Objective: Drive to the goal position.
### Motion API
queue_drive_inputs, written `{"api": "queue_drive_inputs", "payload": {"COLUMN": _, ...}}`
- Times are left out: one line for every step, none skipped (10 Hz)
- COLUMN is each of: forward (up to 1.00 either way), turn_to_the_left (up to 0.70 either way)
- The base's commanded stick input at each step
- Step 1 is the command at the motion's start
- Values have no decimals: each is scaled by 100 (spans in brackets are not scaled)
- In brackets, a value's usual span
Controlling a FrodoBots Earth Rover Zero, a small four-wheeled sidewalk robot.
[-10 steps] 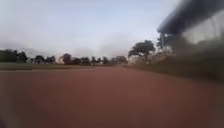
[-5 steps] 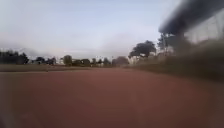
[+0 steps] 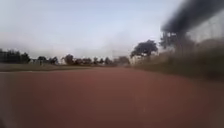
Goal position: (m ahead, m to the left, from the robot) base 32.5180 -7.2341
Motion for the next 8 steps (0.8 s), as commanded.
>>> {"api": "queue_drive_inputs", "payload": {"forward": 70, "turn_to_the_left": 0}}
{"api": "queue_drive_inputs", "payload": {"forward": 70, "turn_to_the_left": 0}}
{"api": "queue_drive_inputs", "payload": {"forward": 70, "turn_to_the_left": 0}}
{"api": "queue_drive_inputs", "payload": {"forward": 70, "turn_to_the_left": 0}}
{"api": "queue_drive_inputs", "payload": {"forward": 70, "turn_to_the_left": 0}}
{"api": "queue_drive_inputs", "payload": {"forward": 70, "turn_to_the_left": 0}}
{"api": "queue_drive_inputs", "payload": {"forward": 70, "turn_to_the_left": 0}}
{"api": "queue_drive_inputs", "payload": {"forward": 70, "turn_to_the_left": 0}}
